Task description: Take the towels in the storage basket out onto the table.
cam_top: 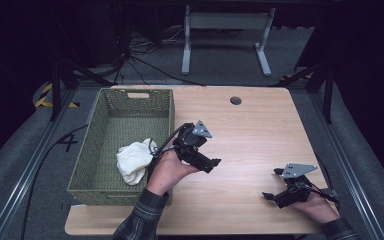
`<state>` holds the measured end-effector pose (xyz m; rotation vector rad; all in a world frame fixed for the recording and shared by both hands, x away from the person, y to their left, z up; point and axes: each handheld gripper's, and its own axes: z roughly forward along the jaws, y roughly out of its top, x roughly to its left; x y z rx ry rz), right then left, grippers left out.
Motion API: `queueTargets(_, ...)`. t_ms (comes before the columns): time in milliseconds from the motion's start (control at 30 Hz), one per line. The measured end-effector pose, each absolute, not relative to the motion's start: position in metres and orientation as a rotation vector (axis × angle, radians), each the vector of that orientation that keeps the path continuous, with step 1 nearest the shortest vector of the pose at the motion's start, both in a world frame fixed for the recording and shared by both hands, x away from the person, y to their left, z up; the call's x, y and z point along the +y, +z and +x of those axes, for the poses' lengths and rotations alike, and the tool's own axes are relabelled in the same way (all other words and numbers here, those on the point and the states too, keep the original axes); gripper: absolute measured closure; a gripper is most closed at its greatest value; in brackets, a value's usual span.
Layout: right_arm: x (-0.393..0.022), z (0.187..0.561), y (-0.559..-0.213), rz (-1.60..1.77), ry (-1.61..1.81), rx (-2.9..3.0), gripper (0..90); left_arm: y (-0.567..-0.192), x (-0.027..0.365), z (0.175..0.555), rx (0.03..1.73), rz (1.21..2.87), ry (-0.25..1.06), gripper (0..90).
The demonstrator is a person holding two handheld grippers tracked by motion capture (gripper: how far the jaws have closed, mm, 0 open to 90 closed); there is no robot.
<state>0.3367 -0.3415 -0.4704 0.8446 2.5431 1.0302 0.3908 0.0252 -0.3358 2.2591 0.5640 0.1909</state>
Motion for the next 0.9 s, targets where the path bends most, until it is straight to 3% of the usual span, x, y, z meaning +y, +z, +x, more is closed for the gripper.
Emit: queueTargets(900,-0.341,0.337,-0.470,0.845,1.031,2.543,0.0,-0.333,0.107,0.400,0.728,2.244,0.290,7.6)
